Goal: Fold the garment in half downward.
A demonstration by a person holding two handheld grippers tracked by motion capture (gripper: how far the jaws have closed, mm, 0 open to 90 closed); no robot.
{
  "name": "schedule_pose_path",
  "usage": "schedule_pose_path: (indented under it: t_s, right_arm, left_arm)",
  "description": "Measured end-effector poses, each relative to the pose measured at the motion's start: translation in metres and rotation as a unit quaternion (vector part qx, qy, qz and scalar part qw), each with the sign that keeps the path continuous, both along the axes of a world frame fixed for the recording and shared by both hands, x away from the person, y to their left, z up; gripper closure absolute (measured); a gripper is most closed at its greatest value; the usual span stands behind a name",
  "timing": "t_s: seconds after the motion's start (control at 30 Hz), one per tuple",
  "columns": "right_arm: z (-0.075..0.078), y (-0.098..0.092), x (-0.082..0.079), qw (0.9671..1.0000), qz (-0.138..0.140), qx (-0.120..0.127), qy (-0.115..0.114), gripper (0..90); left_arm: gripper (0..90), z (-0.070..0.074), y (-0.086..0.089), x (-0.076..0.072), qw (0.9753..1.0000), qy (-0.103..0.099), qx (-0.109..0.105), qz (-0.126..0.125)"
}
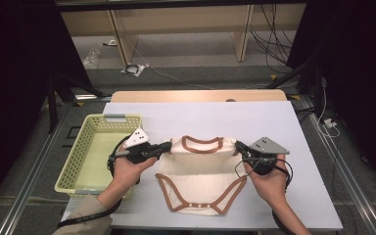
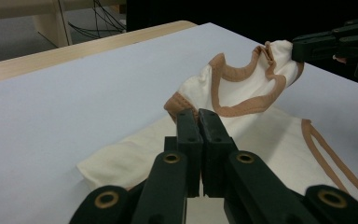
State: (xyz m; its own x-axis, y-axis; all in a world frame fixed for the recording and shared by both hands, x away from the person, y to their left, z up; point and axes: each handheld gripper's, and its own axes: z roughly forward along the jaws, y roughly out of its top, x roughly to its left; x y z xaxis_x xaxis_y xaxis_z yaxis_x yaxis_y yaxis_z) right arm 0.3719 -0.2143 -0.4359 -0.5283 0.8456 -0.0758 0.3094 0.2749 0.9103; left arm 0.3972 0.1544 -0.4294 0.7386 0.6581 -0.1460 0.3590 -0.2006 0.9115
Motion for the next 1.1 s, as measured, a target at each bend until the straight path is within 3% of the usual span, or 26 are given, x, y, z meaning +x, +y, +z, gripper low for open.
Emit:
schedule_pose_path:
  t_s: [1.1]
  right_arm:
    - [-0.0015, -0.0012, -0.0085, 1.0, 0.007, -0.003, 0.005, 87.6]
  left_arm:
    - [87.6, -0.0019, 0.002, -0.0063, 1.0, 0.002, 0.007, -0.006]
